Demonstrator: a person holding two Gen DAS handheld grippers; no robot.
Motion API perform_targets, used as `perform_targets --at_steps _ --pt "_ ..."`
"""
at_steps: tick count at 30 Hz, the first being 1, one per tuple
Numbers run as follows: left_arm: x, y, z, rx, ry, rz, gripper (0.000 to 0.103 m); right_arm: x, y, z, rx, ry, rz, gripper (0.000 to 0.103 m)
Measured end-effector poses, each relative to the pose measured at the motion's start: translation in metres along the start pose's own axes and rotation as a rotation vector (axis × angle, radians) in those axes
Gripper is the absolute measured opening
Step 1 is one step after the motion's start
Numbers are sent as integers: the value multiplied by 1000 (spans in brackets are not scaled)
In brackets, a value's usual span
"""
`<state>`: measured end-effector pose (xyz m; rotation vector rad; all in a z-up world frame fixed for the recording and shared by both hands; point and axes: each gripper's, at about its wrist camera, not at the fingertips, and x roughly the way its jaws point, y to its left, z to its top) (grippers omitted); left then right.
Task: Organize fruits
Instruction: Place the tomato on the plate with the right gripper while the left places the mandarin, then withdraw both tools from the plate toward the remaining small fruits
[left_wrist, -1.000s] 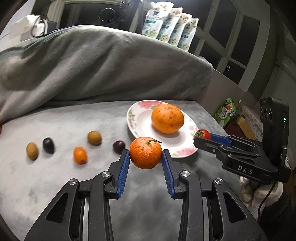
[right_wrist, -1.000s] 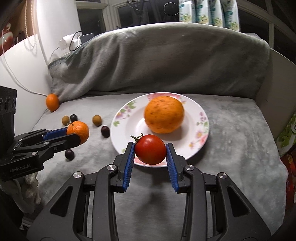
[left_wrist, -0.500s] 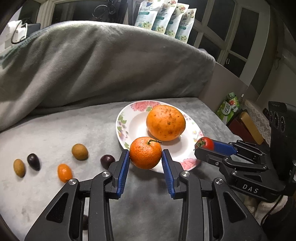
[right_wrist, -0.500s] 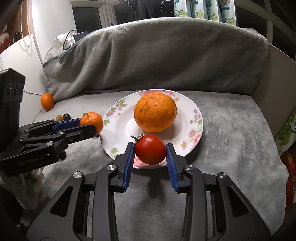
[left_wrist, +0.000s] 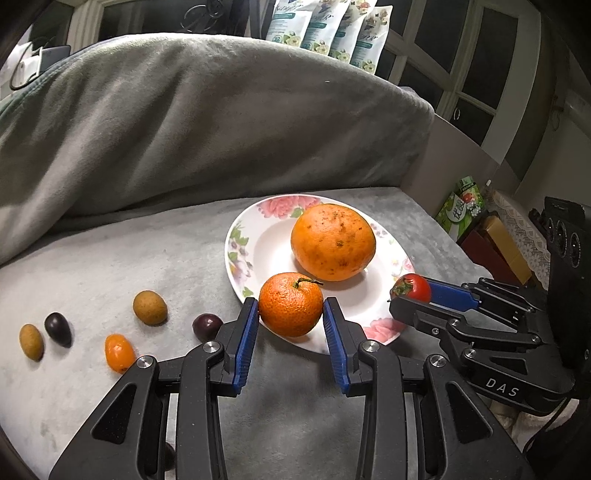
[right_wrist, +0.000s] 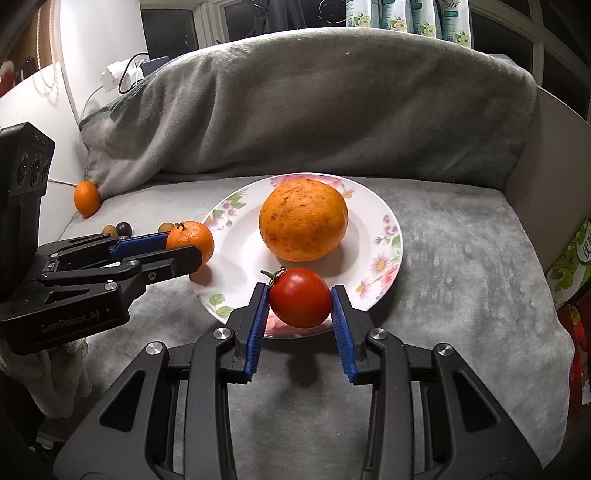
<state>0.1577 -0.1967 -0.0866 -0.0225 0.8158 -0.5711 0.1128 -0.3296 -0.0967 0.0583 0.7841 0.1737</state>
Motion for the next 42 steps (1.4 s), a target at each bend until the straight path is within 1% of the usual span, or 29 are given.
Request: perform_targets --at_steps 5,6,7,8,9,10,17,19,20,21,24,27,34,42 --pt "2 0 1 5 3 -2 35 -1 0 0 1 -5 -1 36" --pt "2 0 1 6 2 1 35 -1 -1 0 2 -7 -1 37" --pt "2 0 1 5 -1 3 36 -2 -1 0 3 -10 -5 41" --pt "1 1 1 2 -3 3 42 -2 -1 1 4 -13 -8 53" --pt "0 1 1 1 -6 4 48 -3 -1 0 6 -19 -13 62" --pt "-1 1 1 3 -12 6 49 -5 -2 0 9 -27 -18 63" --pt "-6 0 2 12 -26 23 49 -11 -7 -1 24 -38 -31 64" --pt "-7 0 1 11 -28 25 50 -12 -7 -2 23 -38 -31 68" --pt "-8 -1 1 10 -30 26 56 -12 -6 -2 22 -39 -32 73" --pt "-9 -1 1 9 -34 24 59 -13 -6 -2 21 -42 -33 76" --pt "-12 0 0 6 -39 23 59 -15 -3 -3 15 -53 -29 78" --pt "-16 2 -1 -1 -45 25 59 -18 1 -4 20 -58 -21 86" --pt "-32 9 -2 -3 -78 39 60 -26 13 -5 15 -75 7 86" --pt "-52 29 -7 -19 -100 71 60 -29 32 -8 1 -80 54 86"
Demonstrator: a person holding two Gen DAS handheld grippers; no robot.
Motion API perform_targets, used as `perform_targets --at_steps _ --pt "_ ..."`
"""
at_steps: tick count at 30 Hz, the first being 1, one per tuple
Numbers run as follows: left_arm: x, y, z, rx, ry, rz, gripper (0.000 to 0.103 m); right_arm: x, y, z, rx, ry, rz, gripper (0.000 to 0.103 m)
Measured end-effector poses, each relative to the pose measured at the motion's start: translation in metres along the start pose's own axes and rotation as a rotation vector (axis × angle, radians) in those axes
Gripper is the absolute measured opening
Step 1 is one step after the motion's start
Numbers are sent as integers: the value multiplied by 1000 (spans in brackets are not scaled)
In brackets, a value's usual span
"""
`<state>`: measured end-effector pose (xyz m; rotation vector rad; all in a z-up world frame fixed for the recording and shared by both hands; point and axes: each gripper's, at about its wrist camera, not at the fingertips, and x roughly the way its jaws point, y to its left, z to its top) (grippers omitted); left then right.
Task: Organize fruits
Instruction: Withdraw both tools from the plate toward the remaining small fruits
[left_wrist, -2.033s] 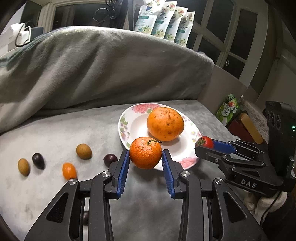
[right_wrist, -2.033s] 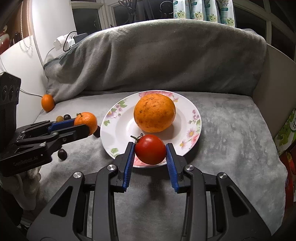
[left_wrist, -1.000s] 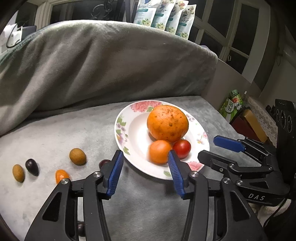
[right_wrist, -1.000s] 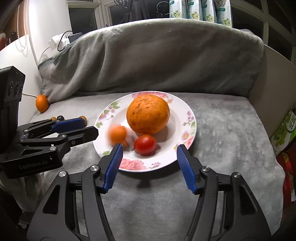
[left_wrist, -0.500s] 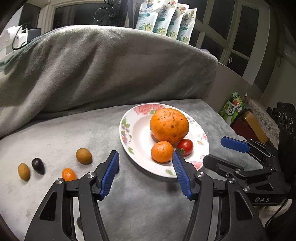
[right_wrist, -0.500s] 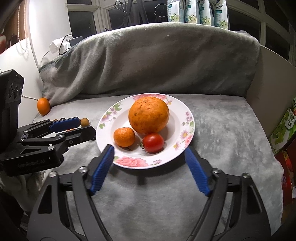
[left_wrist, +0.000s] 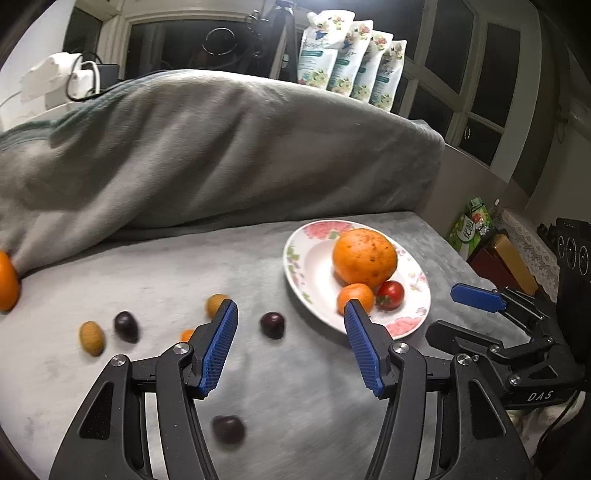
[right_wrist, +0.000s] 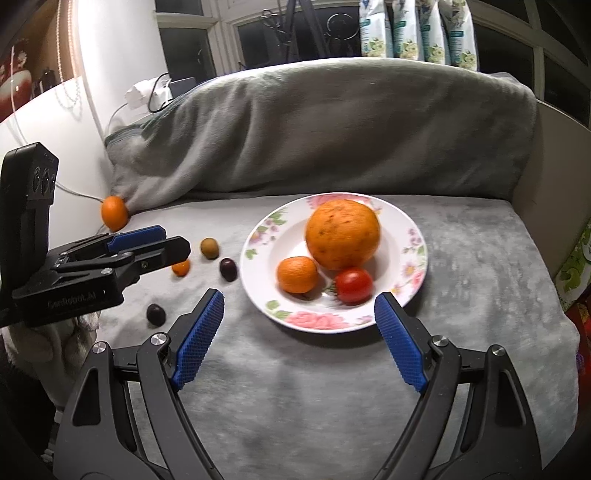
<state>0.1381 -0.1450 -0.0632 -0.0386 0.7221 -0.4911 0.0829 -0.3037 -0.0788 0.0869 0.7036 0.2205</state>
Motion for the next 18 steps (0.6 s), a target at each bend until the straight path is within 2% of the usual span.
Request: perform_targets --at_steps 10,18 --pt "-25 42 -8 -67 -29 30 60 0 24 -5 -33 -37 58 86" --pt "-35 83 -16 -129 -31 86 59 7 49 -8 -85 -10 105 86"
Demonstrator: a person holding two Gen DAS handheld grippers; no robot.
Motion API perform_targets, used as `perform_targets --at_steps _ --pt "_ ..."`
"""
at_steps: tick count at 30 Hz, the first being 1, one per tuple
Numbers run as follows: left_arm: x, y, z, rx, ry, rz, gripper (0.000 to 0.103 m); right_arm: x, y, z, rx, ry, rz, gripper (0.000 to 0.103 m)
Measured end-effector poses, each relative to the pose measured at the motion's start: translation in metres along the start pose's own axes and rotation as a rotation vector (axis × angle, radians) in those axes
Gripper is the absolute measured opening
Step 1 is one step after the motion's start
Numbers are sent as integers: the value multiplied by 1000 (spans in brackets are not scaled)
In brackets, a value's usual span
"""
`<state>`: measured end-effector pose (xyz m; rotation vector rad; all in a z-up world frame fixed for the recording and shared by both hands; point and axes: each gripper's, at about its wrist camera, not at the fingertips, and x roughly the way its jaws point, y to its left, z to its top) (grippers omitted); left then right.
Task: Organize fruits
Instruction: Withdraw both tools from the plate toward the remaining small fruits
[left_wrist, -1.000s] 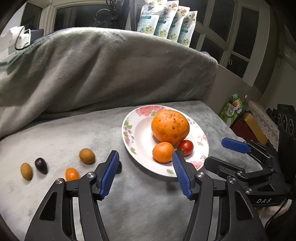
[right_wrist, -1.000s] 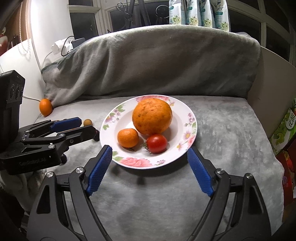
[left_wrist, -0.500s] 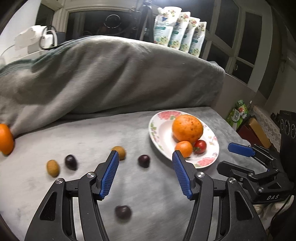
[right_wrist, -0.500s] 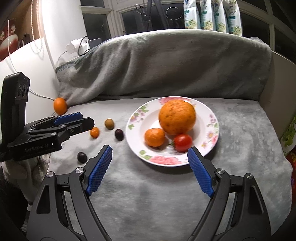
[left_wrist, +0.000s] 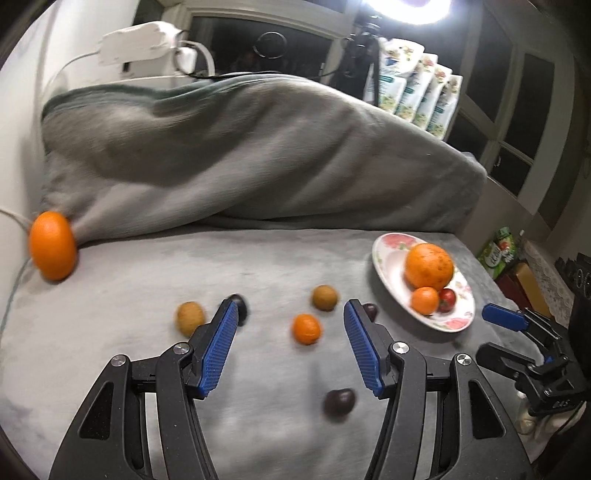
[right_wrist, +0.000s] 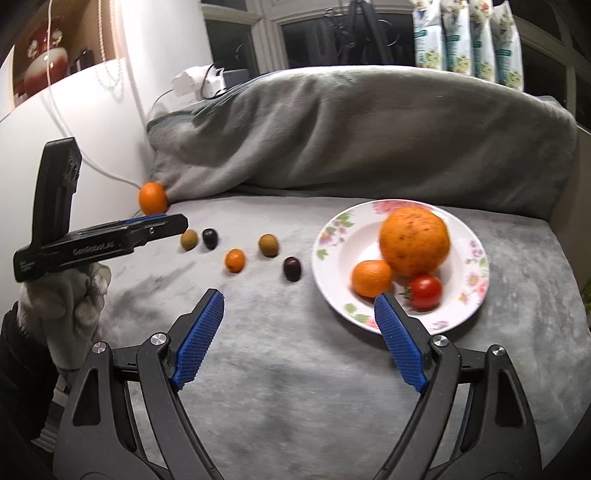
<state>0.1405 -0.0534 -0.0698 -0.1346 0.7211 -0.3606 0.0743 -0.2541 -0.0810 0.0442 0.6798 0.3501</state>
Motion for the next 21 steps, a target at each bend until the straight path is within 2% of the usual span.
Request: perform_targets --at_steps 5,6,12,15,19,21 --pt "2 12 -5 12 12 31 58 12 16 -2 -26 32 36 86" --pt "3 14 -5 15 14 37 53 14 19 -2 -30 36 45 86" --pt "13 15 -4 57 32 49 42 27 35 -2 -56 51 76 85" --pt "21 15 -2 82 46 56 37 35 42 -2 -69 73 97 76" --pt "33 17 -1 103 67 65 35 47 49 -4 -78 101 121 69" --pt "38 18 -1 112 75 72 34 53 51 -4 -83 117 136 62"
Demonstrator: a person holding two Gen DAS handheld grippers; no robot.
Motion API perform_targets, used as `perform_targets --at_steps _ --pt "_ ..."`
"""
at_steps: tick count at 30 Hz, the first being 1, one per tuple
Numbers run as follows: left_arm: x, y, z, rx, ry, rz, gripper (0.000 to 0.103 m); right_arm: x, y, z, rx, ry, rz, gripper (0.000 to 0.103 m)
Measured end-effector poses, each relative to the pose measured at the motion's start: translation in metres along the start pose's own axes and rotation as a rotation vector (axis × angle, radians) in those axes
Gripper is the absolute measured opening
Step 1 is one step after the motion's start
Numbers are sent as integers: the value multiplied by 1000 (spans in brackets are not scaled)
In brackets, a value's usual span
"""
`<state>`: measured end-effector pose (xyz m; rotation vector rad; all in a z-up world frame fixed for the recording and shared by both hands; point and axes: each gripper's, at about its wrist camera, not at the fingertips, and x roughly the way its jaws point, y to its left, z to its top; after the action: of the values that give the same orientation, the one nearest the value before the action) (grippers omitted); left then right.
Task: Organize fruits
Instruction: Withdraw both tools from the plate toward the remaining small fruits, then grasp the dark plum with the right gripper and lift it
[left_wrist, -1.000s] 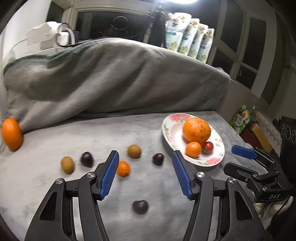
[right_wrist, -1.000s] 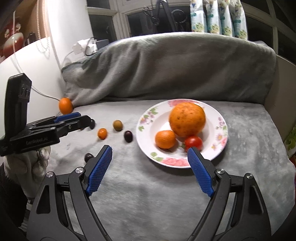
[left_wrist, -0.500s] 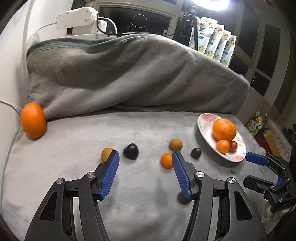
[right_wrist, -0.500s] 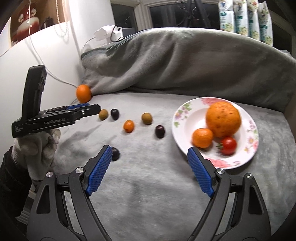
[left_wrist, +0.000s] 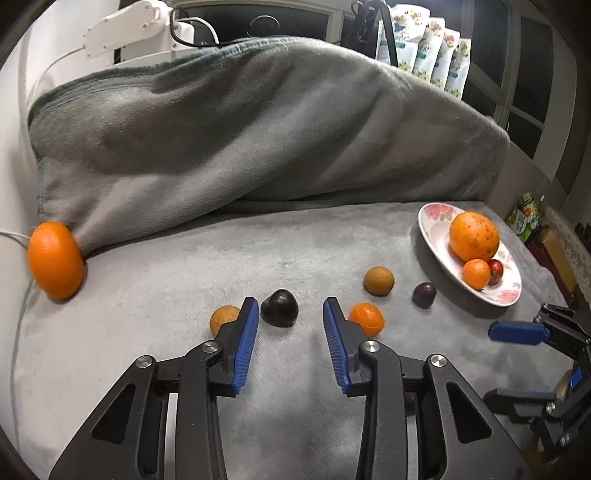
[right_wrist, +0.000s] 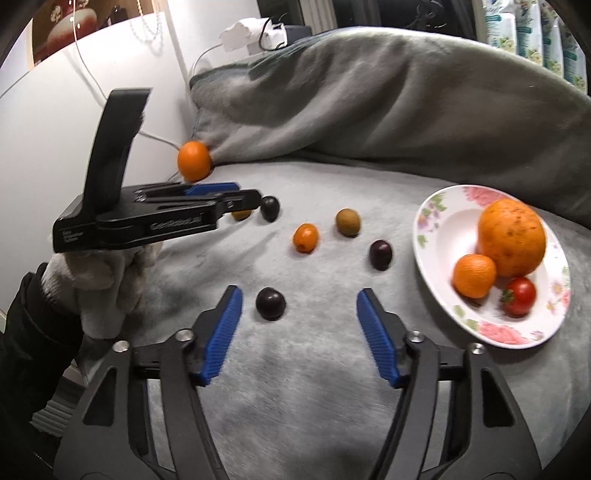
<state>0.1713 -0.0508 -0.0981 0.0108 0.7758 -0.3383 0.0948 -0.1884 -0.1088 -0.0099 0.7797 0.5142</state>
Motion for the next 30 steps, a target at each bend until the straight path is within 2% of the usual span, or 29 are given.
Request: perform_targets --at_steps 11,18,21,30 --pt "25 -4 2 83 50 32 34 22 13 2 -29 45 42 53" --pt "39 -12 2 119 75 56 29 33 16 3 -30 68 63 48" --pt "40 -12 4 123 73 61 25 38 17 4 -30 78 67 47" --pt "45 -9 4 104 77 68 23 49 29 3 -57 100 73 43"
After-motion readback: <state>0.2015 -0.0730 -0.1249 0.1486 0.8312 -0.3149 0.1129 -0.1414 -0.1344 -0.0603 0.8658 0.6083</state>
